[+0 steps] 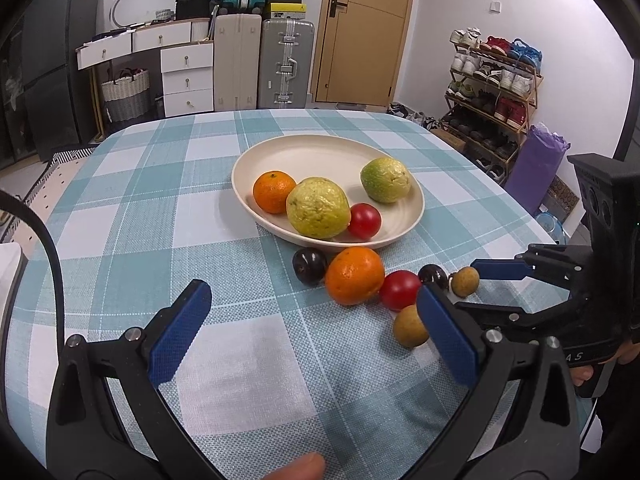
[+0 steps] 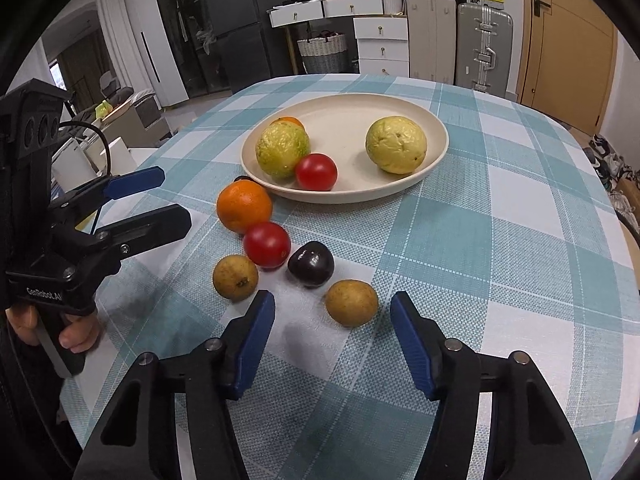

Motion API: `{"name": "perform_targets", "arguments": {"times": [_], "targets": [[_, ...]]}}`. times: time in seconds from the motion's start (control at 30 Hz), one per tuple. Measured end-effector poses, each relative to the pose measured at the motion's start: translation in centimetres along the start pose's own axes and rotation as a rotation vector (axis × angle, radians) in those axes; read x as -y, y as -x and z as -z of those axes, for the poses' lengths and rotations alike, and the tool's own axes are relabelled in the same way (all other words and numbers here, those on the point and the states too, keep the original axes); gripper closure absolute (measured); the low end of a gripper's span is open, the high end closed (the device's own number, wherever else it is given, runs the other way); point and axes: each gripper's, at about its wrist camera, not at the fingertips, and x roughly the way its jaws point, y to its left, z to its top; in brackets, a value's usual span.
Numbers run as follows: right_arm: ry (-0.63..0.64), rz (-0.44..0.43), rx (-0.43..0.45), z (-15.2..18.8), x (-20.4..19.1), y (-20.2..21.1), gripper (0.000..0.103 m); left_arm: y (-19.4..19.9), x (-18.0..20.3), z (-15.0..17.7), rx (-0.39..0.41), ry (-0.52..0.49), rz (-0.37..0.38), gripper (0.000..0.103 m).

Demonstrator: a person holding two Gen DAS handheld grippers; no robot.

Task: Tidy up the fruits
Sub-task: 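Move both tools back toward the remaining fruits on the table, then grasp a small brown fruit with the right gripper while the left gripper grasps another small brown fruit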

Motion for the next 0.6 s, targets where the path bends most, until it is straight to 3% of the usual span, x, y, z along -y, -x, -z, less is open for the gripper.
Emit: {"name": "perform_targets", "arguments": {"times": [0.3,0.47,0.6], "targets": [[-0.004,0.016,-0.002,0.05,0.0,-0.24,0.06,0.04,-0.01,0.02,0.0,0.007,0.0,0.001],[-0.011,0.02,-0.003,0.05,0.06,-0.28,0.076,0.11,-0.05,0.01,0.003,0.007,0.007,0.001],[-0.002,0.032,0.004,0.22,-0.15,0.02,0.076,0.4,0.38,0.16,-0.007,-0.01,0.032,0.001]]}}
